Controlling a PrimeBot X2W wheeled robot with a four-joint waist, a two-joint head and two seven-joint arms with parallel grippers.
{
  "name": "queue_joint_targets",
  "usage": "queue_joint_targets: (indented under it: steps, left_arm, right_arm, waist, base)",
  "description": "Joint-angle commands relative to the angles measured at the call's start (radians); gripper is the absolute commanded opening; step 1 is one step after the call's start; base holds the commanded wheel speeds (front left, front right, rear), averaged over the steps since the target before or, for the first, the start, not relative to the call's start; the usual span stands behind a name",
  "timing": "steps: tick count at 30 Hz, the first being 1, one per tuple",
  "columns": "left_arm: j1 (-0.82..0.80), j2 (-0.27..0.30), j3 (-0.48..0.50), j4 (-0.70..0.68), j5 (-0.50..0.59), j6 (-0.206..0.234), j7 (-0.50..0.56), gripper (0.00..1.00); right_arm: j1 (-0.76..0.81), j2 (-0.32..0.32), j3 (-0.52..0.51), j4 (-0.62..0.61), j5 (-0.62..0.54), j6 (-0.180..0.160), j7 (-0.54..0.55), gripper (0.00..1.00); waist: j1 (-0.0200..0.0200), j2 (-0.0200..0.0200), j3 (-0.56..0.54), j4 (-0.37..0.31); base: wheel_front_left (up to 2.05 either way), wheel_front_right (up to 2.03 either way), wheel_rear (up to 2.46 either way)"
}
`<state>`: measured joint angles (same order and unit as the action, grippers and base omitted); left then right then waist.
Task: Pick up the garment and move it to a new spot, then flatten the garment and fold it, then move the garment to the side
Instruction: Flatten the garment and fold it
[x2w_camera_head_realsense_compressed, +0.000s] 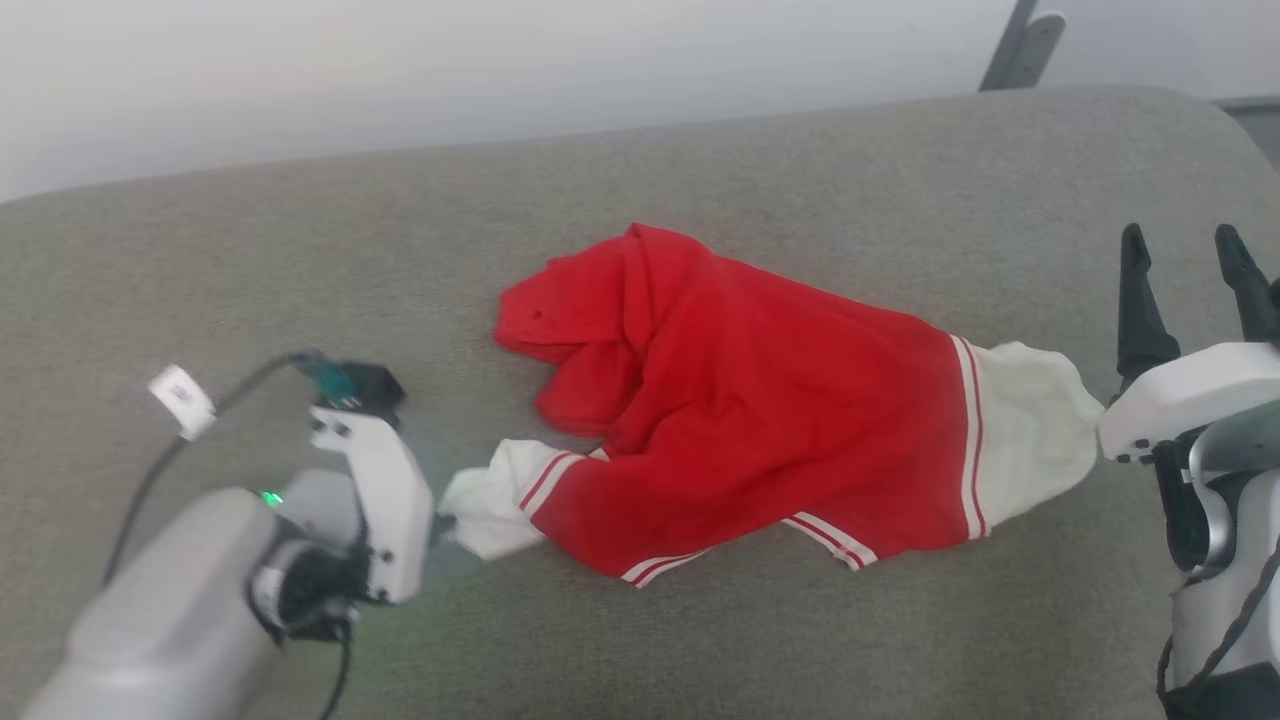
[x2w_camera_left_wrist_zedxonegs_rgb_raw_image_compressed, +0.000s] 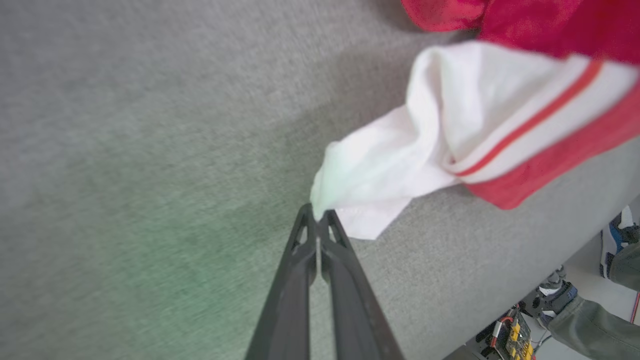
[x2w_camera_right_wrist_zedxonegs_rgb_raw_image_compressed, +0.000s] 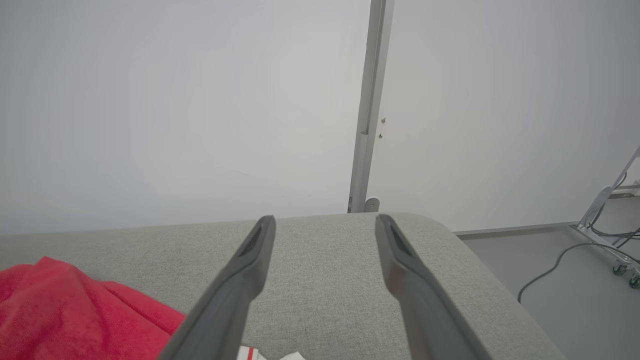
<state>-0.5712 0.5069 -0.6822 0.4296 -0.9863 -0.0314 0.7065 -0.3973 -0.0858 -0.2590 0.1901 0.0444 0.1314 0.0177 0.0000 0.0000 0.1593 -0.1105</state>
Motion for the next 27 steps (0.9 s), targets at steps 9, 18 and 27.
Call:
queue_joint_targets:
  steps: [9,18,27]
  left_arm:
    - [0.002,0.095,0.089,-0.071,-0.049,0.045,-0.01,0.0]
    - [0.074,0.222,0.148,-0.142,-0.024,0.081,-0.064,0.0]
    - [0.181,0.259,0.148,-0.13,-0.007,0.089,-0.143,0.0]
  right_arm:
    - [0.022,0.005,0.006,-0.01,0.007,-0.002,0.012,1.0]
    - [0.038,0.001,0.013,-0.026,0.014,-0.002,0.018,1.0]
    - [0.039,-0.003,0.026,-0.01,0.027,-0.001,0.014,1.0]
  waist:
    - [0.0,0.0,-0.033,0.051]
    - [0.0,0.0,-0.023,0.067]
    - [0.0,0.0,0.004,0.07]
  base:
    - [0.0,0.0,0.0]
    - [0.0,0.0,0.0]
    - [0.0,0.0,0.0]
